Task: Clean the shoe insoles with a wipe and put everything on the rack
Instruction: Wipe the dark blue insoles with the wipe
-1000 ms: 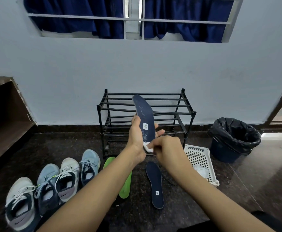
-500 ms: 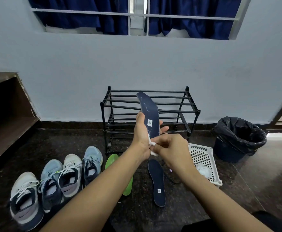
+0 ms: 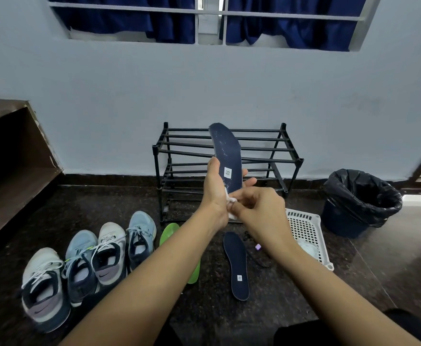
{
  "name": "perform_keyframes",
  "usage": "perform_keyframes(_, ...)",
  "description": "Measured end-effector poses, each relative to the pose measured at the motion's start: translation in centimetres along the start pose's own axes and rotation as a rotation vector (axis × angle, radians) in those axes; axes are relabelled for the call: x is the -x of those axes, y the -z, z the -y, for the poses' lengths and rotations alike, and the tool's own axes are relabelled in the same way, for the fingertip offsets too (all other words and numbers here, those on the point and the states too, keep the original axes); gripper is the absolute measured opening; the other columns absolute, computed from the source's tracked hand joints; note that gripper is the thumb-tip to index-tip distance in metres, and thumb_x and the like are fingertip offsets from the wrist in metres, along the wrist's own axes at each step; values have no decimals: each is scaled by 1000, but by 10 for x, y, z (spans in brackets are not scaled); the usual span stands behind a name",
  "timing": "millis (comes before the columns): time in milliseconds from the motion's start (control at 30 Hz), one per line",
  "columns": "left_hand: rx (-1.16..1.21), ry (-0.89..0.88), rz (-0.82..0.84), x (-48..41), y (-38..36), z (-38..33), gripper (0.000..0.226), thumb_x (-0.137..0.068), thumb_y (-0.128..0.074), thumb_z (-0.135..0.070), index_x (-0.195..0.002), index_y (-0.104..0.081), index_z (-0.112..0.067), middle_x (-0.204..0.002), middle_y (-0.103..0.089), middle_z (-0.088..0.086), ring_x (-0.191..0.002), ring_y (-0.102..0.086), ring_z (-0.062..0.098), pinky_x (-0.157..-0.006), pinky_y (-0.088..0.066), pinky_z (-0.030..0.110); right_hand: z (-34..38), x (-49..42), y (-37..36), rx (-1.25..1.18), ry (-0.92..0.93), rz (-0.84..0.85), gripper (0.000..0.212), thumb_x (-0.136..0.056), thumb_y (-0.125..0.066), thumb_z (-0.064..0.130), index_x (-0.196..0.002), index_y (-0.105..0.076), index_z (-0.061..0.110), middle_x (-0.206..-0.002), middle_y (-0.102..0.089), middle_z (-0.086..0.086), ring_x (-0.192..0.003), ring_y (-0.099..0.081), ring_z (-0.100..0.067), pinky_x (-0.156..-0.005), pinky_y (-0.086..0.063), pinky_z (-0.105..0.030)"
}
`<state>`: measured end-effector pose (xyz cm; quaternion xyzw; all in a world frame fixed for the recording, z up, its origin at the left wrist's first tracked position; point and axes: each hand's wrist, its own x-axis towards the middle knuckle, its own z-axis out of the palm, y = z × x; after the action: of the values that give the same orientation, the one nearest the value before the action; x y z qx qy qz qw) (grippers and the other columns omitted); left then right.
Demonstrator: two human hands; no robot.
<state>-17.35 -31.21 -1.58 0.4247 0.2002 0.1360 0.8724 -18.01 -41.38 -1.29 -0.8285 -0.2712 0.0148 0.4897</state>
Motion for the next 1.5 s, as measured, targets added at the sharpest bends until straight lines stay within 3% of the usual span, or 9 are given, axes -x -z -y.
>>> perform_keyframes(167, 12, 20, -4, 0, 2, -6, 52, -98, -37, -56, -97, -66, -12, -95, -67, 8, -79, -71, 26, -64, -58, 33, -4, 0, -4, 167, 124, -11, 19, -81, -63, 2, -87, -73, 17, -71, -66, 5, -65, -60, -2, -61, -41, -7)
perform_keyframes(267, 23, 3, -1, 1, 4, -13, 50, -99, -35, -55, -97, -65, -15, -101, -65, 10, -84, -69, 28, -79, -55, 39, -9, 1, -12, 429, 242, -9, 22, -81, -53, -1, -89, -69, 13, -83, -67, -11, -78, -63, -32, -68, -51, -37)
perform_keyframes(333, 17, -1, 2, 1, 5, -14, 49, -100, -33, -54, -98, -64, -16, -101, -65, 10, -87, -68, 28, -80, -54, 40, -10, 3, -16, 536, 282, 20, 21, -81, -51, -2, -89, -66, 9, -86, -65, -12, -80, -61, -35, -65, -49, -40)
perform_keyframes(533, -1, -2, 12, 1, 4, -9, 56, -98, -35, -58, -99, -66, -11, -97, -67, 10, -79, -70, 23, -60, -58, 30, -4, -1, -2, 128, 158, 18, 16, -78, -67, 7, -83, -75, 20, -71, -69, 7, -66, -60, -2, -61, -42, -8)
perform_keyframes(667, 5, 7, 24, 0, 2, -8, 63, -98, -33, -59, -107, -64, -4, -96, -66, 11, -73, -70, 21, -60, -58, 30, -6, -2, 0, -132, 35, 27, 14, -79, -71, 9, -81, -75, 22, -71, -71, 5, -68, -64, -2, -65, -48, -14)
perform_keyframes(767, -2, 9, 27, 0, 2, -9, 56, -99, -34, -57, -101, -65, -11, -95, -66, 9, -73, -69, 22, -59, -57, 30, -12, -3, -2, 15, 102, 42, 20, -78, -68, 2, -81, -75, 21, -74, -71, 1, -70, -65, -12, -66, -48, -21)
perform_keyframes(933, 12, 13, 29, 3, 3, -11, 52, -99, -35, -56, -96, -65, -13, -102, -65, 10, -82, -68, 25, -79, -55, 37, -14, 1, -8, 384, 311, -5, 19, -80, -58, -2, -86, -71, 10, -76, -68, -12, -71, -64, -30, -65, -51, -37)
perform_keyframes(1133, 66, -20, 53, 0, 1, -5, 61, -101, -31, -55, -109, -65, -5, -89, -68, 11, -71, -71, 23, -69, -58, 34, -6, -4, 5, 112, 243, -19, 19, -77, -69, 5, -86, -76, 20, -71, -71, 4, -70, -62, -5, -63, -43, -8)
perform_keyframes(1500, 7, -44, -3, -2, 5, -3, 58, -100, -34, -56, -101, -68, -9, -91, -70, 9, -78, -71, 23, -73, -57, 35, -7, -3, -8, 51, 218, -88, 16, -80, -68, 4, -86, -76, 16, -75, -72, 4, -73, -62, -2, -67, -43, -3)
